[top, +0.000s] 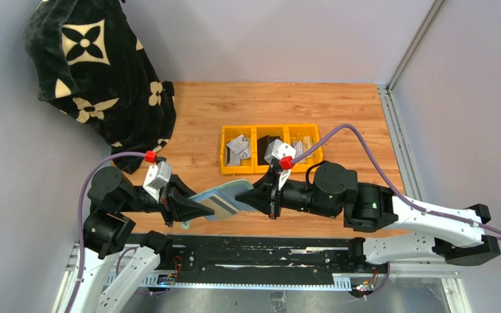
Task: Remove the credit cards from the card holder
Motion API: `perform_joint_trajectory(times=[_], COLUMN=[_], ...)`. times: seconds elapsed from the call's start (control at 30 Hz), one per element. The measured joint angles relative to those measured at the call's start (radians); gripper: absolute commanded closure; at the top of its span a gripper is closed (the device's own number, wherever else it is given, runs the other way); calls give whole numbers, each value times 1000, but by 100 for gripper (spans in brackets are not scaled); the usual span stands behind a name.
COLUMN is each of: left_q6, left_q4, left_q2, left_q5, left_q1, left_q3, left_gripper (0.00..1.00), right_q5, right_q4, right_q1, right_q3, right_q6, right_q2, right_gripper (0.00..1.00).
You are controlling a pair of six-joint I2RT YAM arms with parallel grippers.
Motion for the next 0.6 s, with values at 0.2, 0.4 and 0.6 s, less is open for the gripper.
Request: perform_joint_trajectory(times=[0.2,0.4,0.6], left_q6=[5,82,255], left_q4=[-55,-197,-460], left_q2=[41,142,311], left_q5=[-9,-48,-214], left_q1=[2,3,3], left_q3=[28,116,227], left_gripper=[100,100,100], right_q5=[-100,-248,-315], right_q4=[51,51,-50], right_q1=[-61,-308,-516], right_q3=[-41,-77,-35], right_q6=[81,194,246], right_q2=[-10,-22,-15], right_gripper=[64,44,47])
